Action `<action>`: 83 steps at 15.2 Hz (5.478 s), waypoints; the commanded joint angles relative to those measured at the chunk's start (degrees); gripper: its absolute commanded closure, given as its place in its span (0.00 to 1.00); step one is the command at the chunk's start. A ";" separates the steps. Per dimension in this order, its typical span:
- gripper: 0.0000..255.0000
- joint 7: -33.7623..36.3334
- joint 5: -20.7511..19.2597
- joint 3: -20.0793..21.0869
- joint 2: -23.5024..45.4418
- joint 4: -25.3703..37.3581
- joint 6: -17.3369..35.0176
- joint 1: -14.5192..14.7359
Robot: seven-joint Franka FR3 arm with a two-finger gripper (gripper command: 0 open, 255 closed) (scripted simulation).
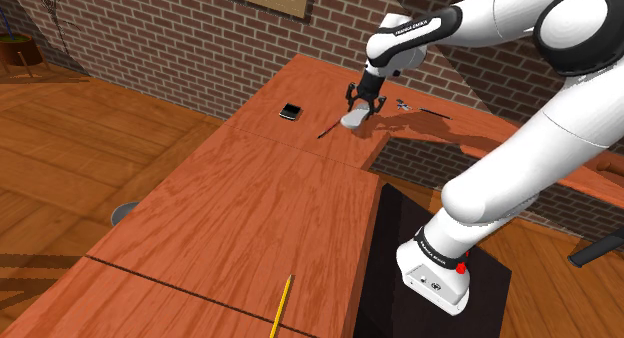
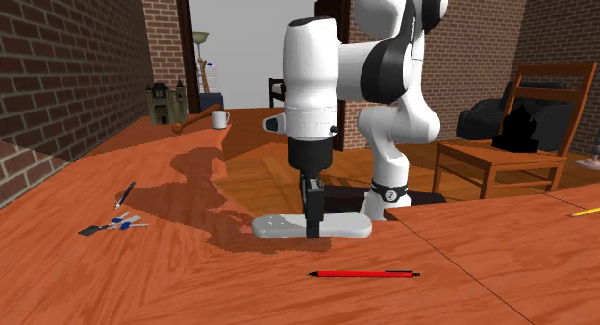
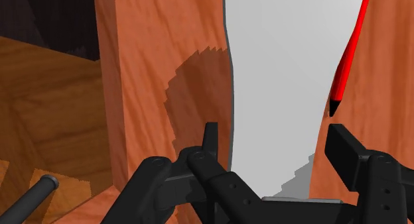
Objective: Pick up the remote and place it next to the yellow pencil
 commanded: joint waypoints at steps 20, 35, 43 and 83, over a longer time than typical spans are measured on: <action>1.00 16.75 4.63 11.14 -17.08 -11.49 -5.02 8.71; 1.00 37.69 12.23 26.79 -20.75 -12.33 -6.05 19.21; 1.00 50.52 12.98 36.41 -16.08 -6.63 -5.78 22.37; 1.00 100.77 -24.98 49.30 29.50 22.85 -3.51 40.28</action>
